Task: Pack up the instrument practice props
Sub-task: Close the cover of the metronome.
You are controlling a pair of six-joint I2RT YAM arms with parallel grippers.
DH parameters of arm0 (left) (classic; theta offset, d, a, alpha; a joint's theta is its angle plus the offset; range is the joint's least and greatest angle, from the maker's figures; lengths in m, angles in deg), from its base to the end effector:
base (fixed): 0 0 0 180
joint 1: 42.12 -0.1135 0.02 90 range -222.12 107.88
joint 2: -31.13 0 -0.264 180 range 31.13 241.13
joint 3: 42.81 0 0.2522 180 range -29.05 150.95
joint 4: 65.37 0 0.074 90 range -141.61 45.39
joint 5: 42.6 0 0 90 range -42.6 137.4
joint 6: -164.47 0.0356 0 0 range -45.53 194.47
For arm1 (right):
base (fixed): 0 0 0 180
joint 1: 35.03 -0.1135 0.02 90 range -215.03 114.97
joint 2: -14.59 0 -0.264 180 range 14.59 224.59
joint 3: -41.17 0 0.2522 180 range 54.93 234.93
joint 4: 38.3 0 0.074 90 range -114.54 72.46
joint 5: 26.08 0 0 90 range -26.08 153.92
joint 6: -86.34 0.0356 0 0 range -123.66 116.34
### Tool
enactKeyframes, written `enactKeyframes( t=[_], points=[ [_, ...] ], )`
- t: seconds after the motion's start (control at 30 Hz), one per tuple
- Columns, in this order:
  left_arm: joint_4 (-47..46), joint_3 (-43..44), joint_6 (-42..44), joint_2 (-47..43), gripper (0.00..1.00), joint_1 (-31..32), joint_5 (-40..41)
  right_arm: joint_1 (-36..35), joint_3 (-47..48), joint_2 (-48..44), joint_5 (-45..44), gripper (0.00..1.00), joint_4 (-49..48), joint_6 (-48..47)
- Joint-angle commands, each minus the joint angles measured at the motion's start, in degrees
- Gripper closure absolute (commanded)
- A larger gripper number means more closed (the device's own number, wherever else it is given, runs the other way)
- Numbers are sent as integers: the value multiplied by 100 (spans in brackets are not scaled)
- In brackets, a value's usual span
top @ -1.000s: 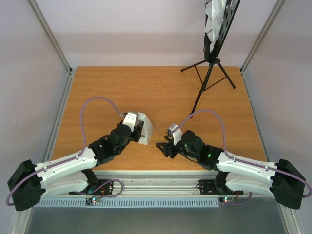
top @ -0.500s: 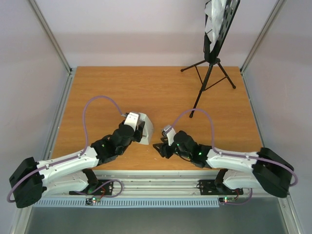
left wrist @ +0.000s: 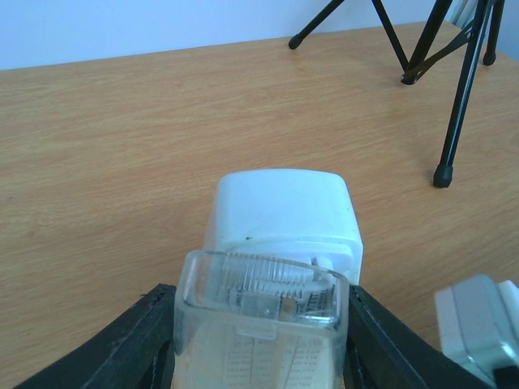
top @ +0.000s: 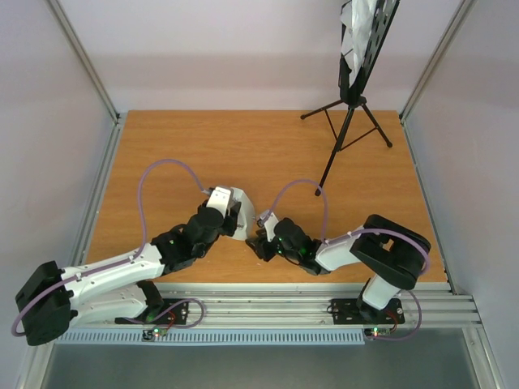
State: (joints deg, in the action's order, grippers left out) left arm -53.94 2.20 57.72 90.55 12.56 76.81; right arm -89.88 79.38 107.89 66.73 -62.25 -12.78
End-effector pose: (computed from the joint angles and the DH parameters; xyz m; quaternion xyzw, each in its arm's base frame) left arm 0.1440 -0.1730 0.2323 0.1388 0.8189 -0.1252 0.5426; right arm 0.1559 0.2245 0.1136 -0.4714 0.7321 0.2105 0.4443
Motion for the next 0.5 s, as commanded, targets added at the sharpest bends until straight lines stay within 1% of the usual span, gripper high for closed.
enactKeyframes(
  t=[0.0,0.47],
  points=[
    [-144,225,-158,49,56,35,136,29,259,301,-56,49,-723,-273],
    [-187,306,-394,248,56,36,79,29,333,608,-2,52,-790,-300]
  ],
)
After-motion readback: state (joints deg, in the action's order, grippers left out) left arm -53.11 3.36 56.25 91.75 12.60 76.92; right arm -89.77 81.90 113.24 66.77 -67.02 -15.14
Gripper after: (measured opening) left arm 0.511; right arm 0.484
